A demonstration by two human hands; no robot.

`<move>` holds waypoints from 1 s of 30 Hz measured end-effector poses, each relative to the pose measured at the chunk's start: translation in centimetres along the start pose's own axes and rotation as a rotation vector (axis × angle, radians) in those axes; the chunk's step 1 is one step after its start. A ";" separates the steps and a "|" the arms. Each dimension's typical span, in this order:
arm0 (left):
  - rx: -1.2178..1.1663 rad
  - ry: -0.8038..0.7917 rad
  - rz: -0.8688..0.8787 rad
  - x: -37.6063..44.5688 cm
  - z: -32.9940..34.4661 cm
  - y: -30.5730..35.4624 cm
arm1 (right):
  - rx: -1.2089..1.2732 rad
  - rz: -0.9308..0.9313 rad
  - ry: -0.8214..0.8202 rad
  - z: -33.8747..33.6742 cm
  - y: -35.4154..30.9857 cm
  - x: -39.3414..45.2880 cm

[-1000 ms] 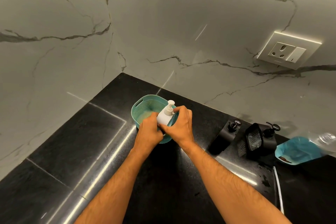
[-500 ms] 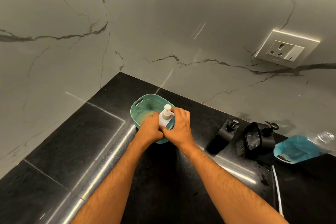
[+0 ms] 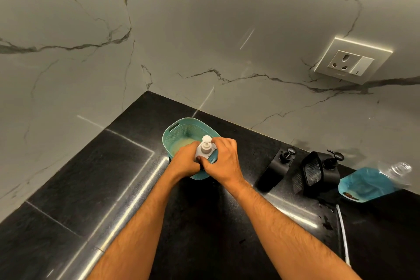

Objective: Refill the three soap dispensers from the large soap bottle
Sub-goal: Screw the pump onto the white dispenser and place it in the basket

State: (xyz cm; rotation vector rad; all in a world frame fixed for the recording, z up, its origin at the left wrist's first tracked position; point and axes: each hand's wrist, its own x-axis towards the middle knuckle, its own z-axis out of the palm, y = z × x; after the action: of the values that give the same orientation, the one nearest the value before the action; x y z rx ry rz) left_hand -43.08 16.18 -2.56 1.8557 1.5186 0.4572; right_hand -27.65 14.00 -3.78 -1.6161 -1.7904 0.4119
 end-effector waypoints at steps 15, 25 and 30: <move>-0.148 0.169 -0.126 -0.1 1.4 0.9 | 0.165 0.060 -0.161 -0.8 -0.1 -2.0; 0.003 0.090 -0.174 0.2 1.4 1.4 | 0.157 0.087 -0.222 -0.6 1.5 -1.2; 0.021 0.077 -0.154 0.5 1.2 1.9 | 0.203 0.104 -0.264 -0.9 1.8 -0.4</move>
State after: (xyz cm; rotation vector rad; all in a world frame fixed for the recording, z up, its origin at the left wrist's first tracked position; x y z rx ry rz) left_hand -40.82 16.19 -2.12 1.7385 1.7088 0.4460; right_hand -25.66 13.76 -4.40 -1.5721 -1.7906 0.8616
